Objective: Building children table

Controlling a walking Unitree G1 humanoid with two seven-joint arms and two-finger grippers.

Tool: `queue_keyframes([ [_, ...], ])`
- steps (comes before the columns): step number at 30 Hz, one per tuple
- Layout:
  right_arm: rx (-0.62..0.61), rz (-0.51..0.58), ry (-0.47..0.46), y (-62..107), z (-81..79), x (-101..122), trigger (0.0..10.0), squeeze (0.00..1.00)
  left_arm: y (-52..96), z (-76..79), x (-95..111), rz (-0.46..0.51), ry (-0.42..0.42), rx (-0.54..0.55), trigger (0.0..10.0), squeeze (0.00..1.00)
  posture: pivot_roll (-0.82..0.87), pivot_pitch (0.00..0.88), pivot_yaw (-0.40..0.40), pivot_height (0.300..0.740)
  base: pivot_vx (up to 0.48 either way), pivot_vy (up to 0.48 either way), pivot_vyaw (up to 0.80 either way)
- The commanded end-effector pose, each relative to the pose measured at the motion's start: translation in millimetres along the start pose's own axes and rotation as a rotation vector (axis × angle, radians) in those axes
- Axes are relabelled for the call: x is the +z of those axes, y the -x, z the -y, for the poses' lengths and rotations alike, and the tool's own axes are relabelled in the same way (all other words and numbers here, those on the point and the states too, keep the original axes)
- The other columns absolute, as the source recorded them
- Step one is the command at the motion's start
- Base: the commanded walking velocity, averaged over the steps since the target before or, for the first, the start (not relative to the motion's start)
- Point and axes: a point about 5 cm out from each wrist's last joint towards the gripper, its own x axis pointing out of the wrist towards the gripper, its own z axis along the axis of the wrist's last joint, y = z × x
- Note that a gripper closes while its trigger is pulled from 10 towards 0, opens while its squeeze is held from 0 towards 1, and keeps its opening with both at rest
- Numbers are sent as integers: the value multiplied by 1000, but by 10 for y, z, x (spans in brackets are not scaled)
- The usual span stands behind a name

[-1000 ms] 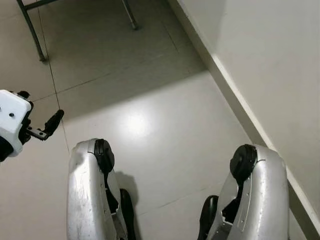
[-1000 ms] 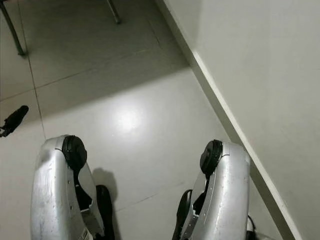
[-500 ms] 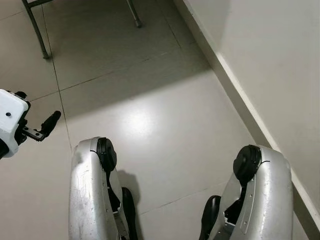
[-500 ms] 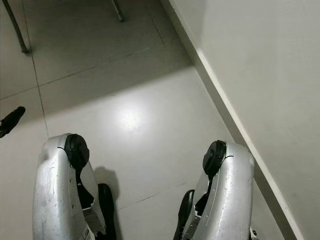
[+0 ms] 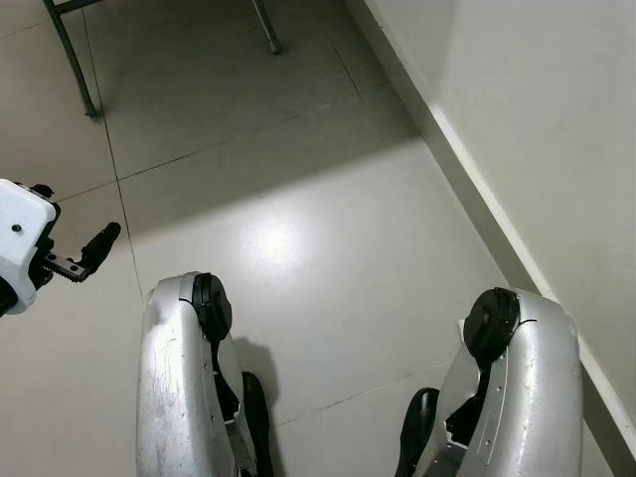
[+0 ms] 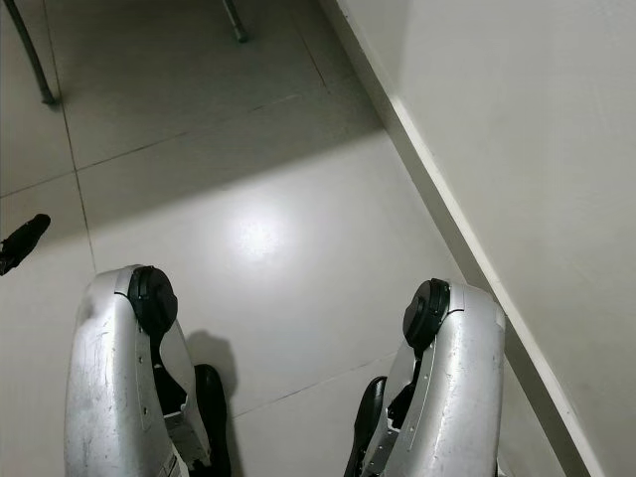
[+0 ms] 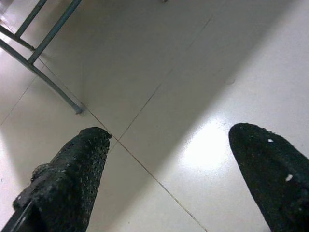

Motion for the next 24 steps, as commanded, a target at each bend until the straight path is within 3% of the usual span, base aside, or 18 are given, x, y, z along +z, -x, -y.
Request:
queue_keyframes([
  [1,-6,-68,-36,31,-51,-261,0,0,36,-21,-66,-48,-16,-1,10000,0,236,574,96,300,0,0,0],
  [6,-35,-37,-10,54,42,-183,0,0,42,-10,-78,-50,-14,1,10000,0,226,573,91,300,0,0,0],
  [11,24,70,46,169,260,252,0,0,21,57,-129,-44,12,16,10000,0,159,542,59,300,0,0,0],
  [14,48,84,86,230,305,357,0,0,16,110,-157,-40,29,18,10000,0,133,527,44,300,0,0,0],
  [18,59,93,95,264,315,391,0,0,17,135,-167,-39,36,18,10000,0,129,523,42,300,0,0,0],
  [22,144,224,102,466,232,623,0,0,35,209,-234,-39,61,33,10000,0,90,489,10,305,0,0,0],
  [24,151,245,98,491,217,658,0,0,39,215,-245,-41,63,35,10000,0,90,489,10,310,0,0,0],
])
